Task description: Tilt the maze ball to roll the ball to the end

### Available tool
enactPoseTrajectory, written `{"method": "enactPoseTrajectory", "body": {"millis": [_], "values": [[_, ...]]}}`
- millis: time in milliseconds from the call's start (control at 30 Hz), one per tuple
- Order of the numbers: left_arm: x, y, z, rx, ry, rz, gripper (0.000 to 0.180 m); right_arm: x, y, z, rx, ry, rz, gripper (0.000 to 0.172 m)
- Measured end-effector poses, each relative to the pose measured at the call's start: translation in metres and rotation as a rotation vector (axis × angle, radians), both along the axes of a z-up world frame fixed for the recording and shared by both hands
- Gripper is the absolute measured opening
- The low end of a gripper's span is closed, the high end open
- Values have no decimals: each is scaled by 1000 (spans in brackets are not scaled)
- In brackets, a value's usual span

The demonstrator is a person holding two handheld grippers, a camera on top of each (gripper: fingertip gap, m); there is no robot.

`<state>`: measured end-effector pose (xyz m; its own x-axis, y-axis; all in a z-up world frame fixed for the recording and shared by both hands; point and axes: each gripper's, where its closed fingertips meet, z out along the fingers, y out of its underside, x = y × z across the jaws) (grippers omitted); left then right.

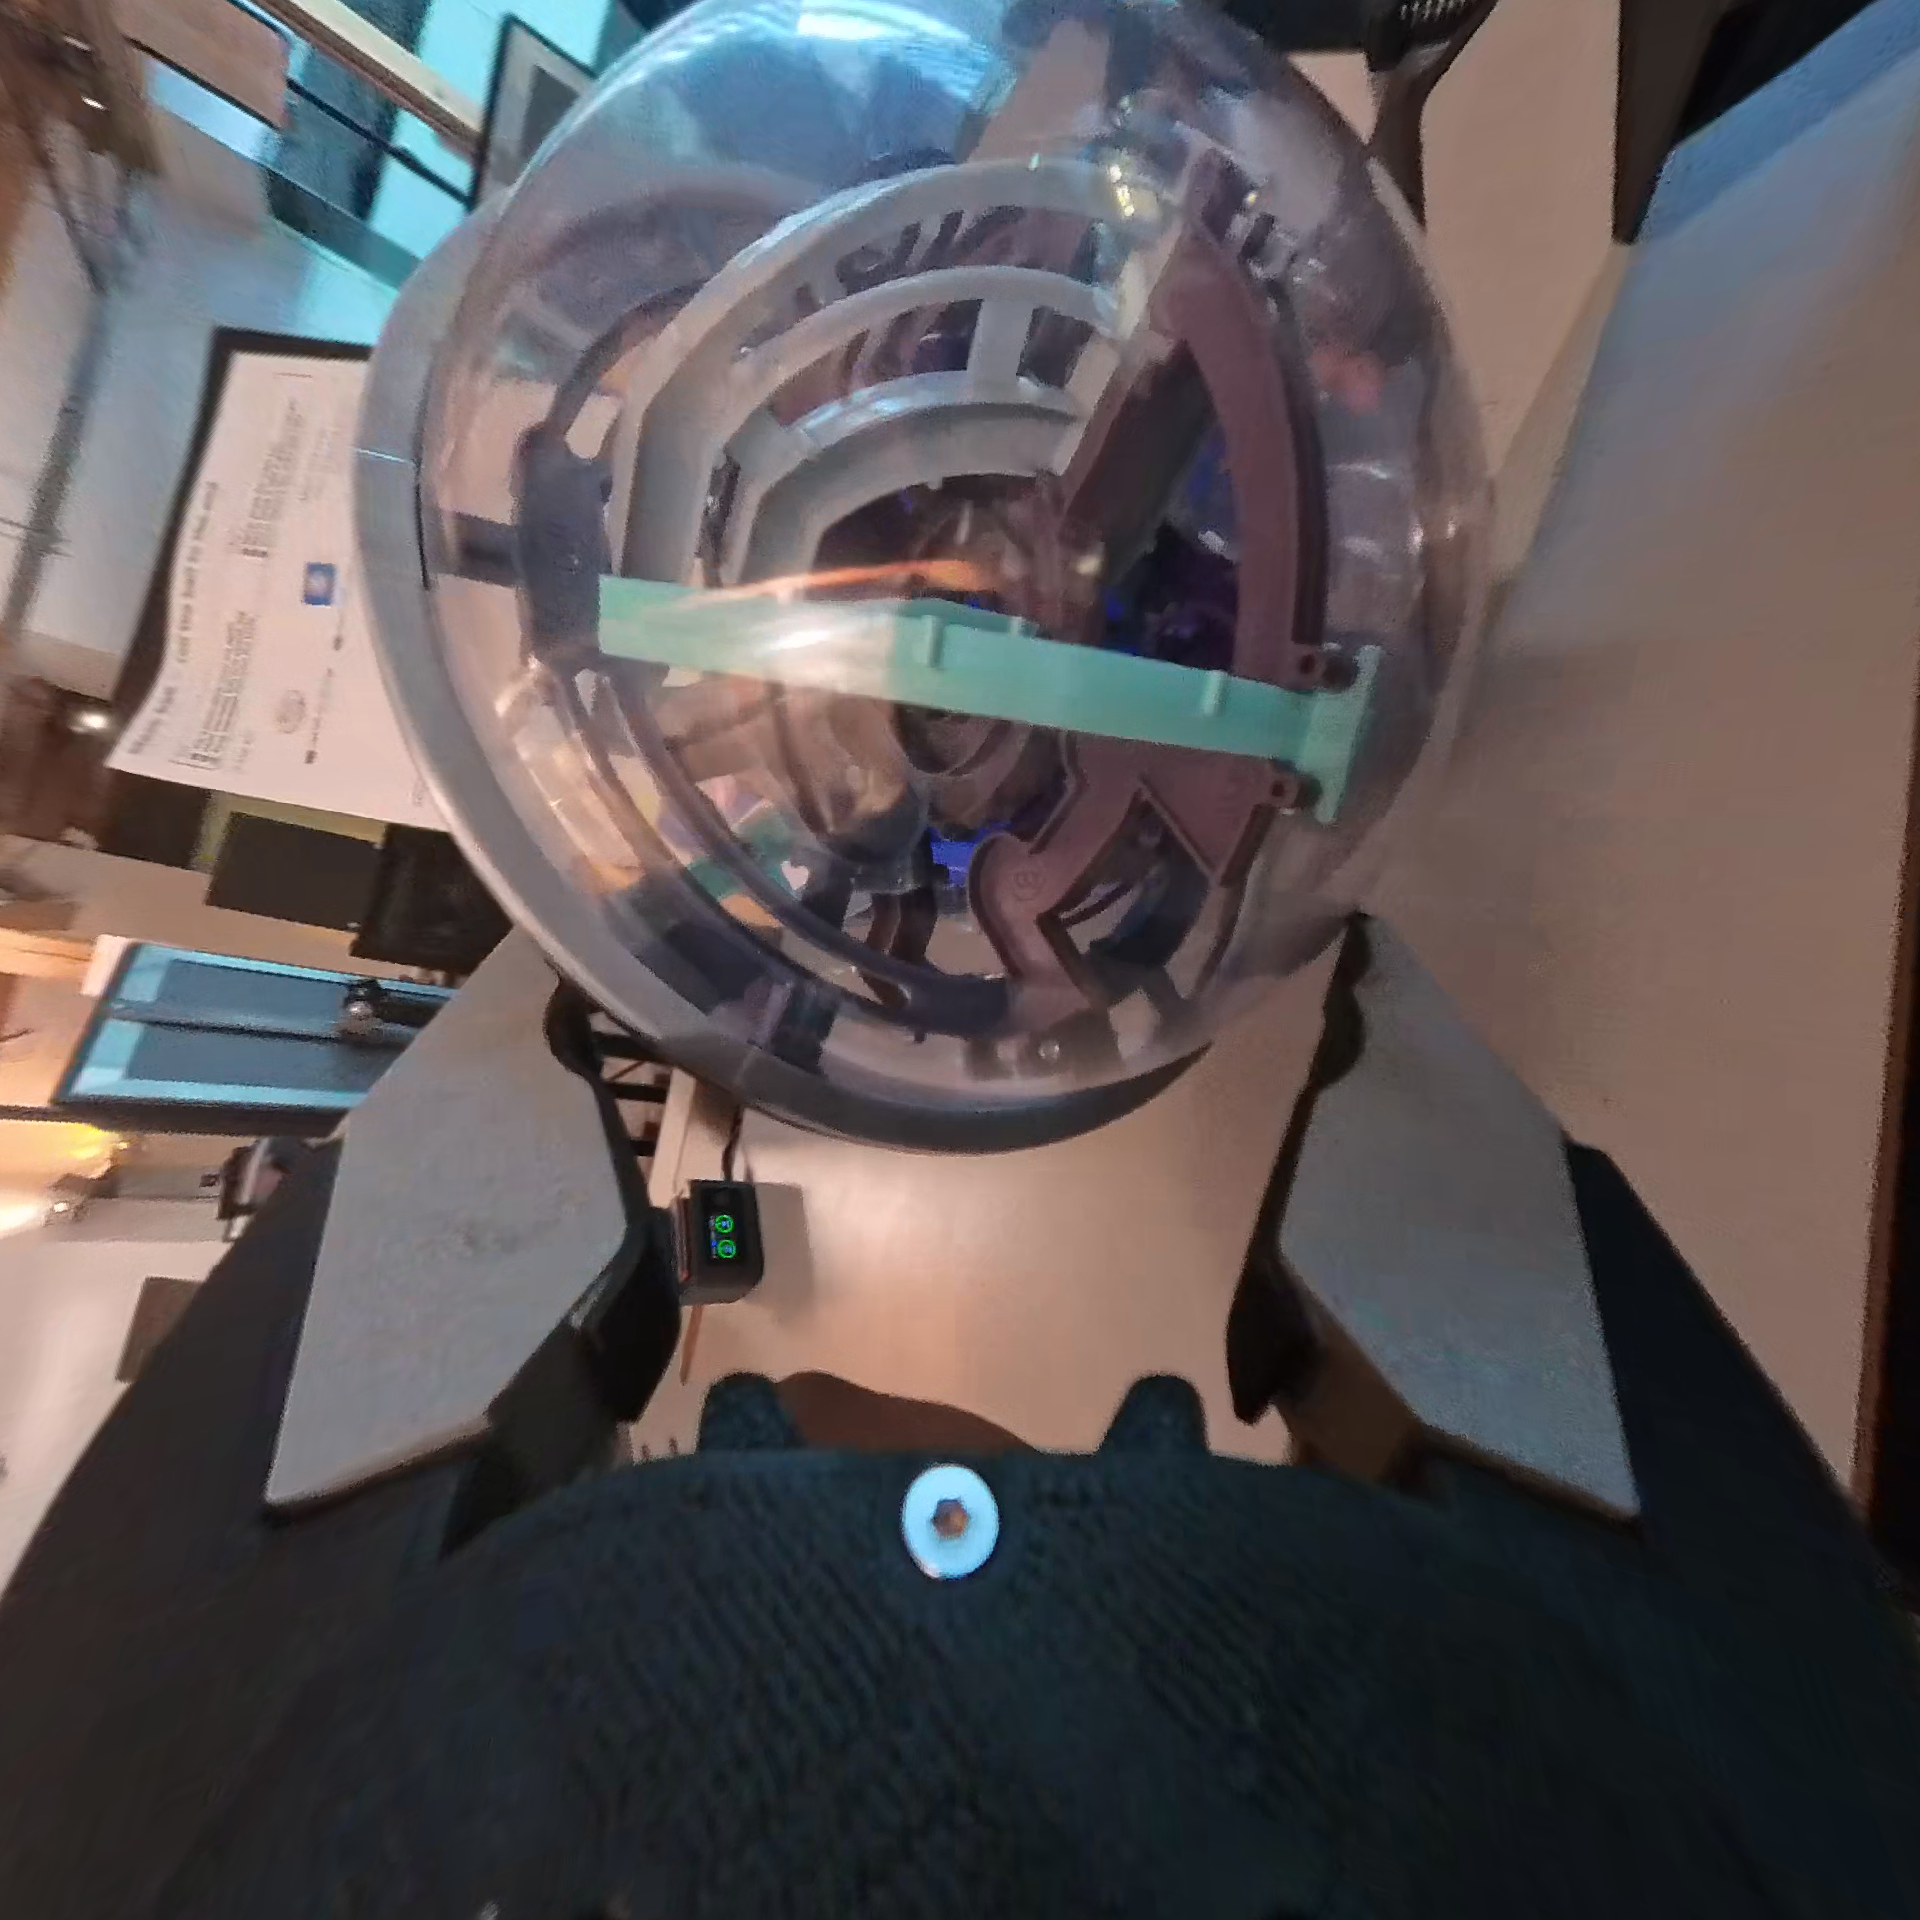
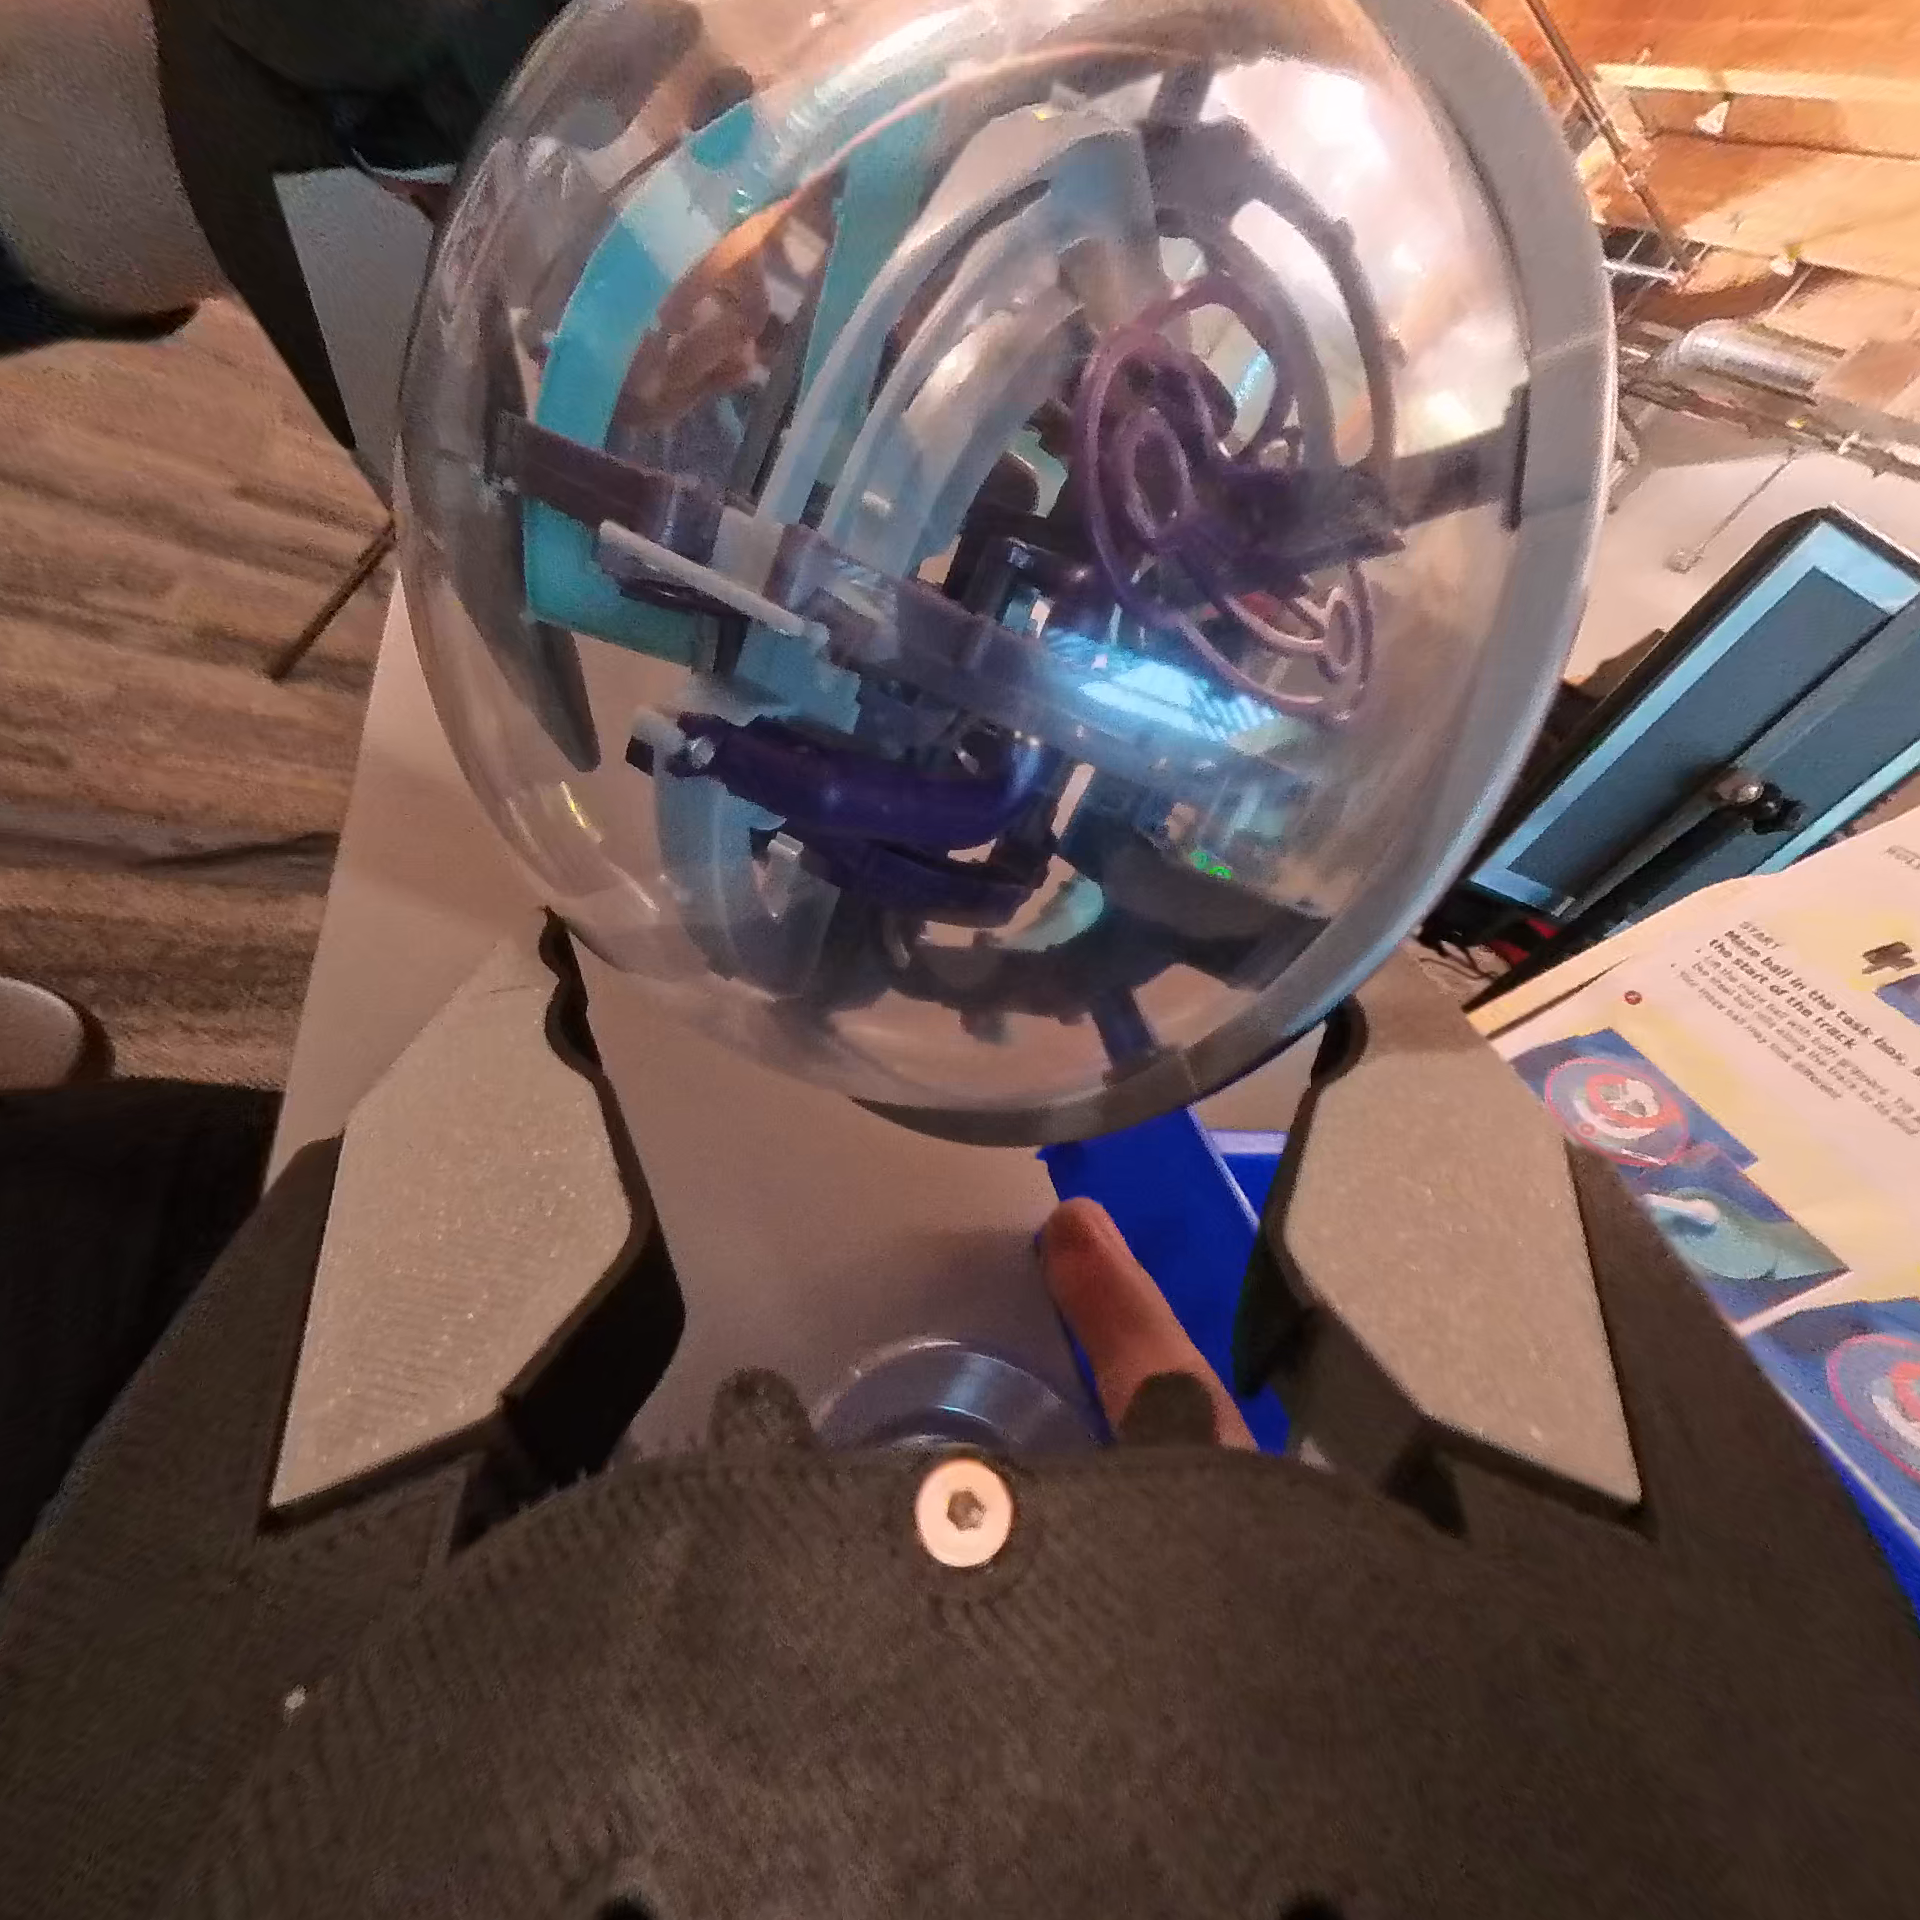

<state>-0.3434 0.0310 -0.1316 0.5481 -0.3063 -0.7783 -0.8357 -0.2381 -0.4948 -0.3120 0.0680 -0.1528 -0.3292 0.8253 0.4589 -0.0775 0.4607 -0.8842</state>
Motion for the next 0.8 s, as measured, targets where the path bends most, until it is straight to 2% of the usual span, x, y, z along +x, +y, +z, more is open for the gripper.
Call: {"method": "enactPoseTrajectory", "body": {"millis": [233,367,567,700,800], "values": [[6,0,24,-30,91,7,138,4,0,18,-12,39,-20,137],[14,-2,42,-60,87,-19,138,6,-4,30,-77,26,10,137],[25,-7,49,-120,-75,-64,139,16,-16,37,-230,-22,66,138],[31,-9,42,-115,-189,-99,139,23,-21,38,-308,-25,70,140],[29,-7,33,-119,-195,-96,139,25,-21,35,-316,-14,48,141]]}}
